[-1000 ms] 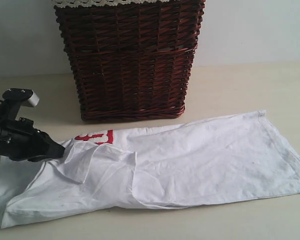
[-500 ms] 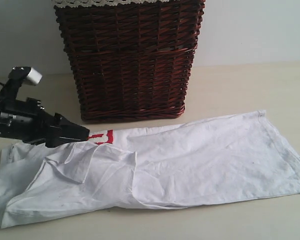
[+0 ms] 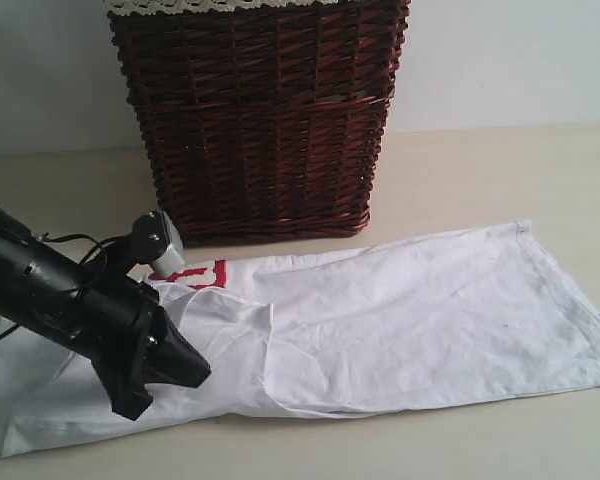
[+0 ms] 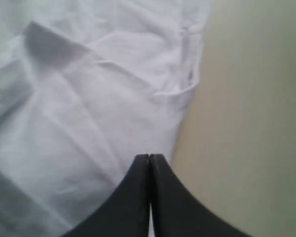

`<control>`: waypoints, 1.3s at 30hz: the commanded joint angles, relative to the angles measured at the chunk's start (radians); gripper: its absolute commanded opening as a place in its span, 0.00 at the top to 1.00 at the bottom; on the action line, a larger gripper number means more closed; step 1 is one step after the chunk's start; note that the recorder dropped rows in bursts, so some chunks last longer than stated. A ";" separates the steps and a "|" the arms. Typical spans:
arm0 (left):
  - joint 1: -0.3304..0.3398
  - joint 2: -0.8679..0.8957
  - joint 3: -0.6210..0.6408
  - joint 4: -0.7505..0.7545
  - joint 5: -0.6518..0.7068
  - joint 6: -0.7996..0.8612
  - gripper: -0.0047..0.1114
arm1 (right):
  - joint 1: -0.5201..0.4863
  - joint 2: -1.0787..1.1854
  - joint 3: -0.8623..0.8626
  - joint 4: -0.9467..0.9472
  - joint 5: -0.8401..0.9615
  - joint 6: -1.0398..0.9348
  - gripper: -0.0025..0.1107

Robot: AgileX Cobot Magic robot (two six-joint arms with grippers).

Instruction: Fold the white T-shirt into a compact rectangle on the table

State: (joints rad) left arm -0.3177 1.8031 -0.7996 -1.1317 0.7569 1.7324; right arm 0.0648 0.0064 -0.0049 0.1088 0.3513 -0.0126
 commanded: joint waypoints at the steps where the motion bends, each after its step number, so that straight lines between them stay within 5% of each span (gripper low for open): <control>1: -0.006 0.000 -0.002 -0.009 -0.158 -0.004 0.96 | 0.002 -0.006 0.005 -0.001 -0.006 -0.001 0.89; 5: -0.006 0.000 -0.002 -0.017 -0.270 -0.021 0.96 | 0.002 -0.006 0.005 -0.001 -0.006 -0.001 0.89; 13: -0.006 -0.007 -0.004 -0.060 -0.809 -0.132 0.96 | 0.002 -0.006 0.005 -0.001 -0.006 -0.001 0.89; 16: 0.000 -0.016 -0.004 -0.050 -0.900 -0.132 0.96 | 0.002 -0.006 0.005 -0.001 -0.006 -0.001 0.89; 25: 0.023 -0.165 0.106 -0.059 -0.744 -0.151 0.96 | 0.002 -0.006 0.005 -0.001 -0.006 -0.001 0.89; 31: 0.208 -0.374 0.147 -0.053 -0.485 -0.352 0.95 | 0.002 -0.006 0.005 -0.001 -0.006 -0.001 0.89; 34: 0.358 -0.374 0.164 -0.057 -0.400 -0.410 0.79 | 0.002 -0.006 0.005 -0.001 -0.006 -0.001 0.89; 39: 0.570 -0.273 0.194 -0.240 -0.369 -0.453 0.17 | 0.002 -0.006 0.005 -0.001 -0.006 -0.001 0.89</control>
State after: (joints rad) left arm 0.1665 1.4781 -0.6188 -1.2677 0.3487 1.3182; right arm 0.0648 0.0064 -0.0049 0.1088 0.3513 -0.0126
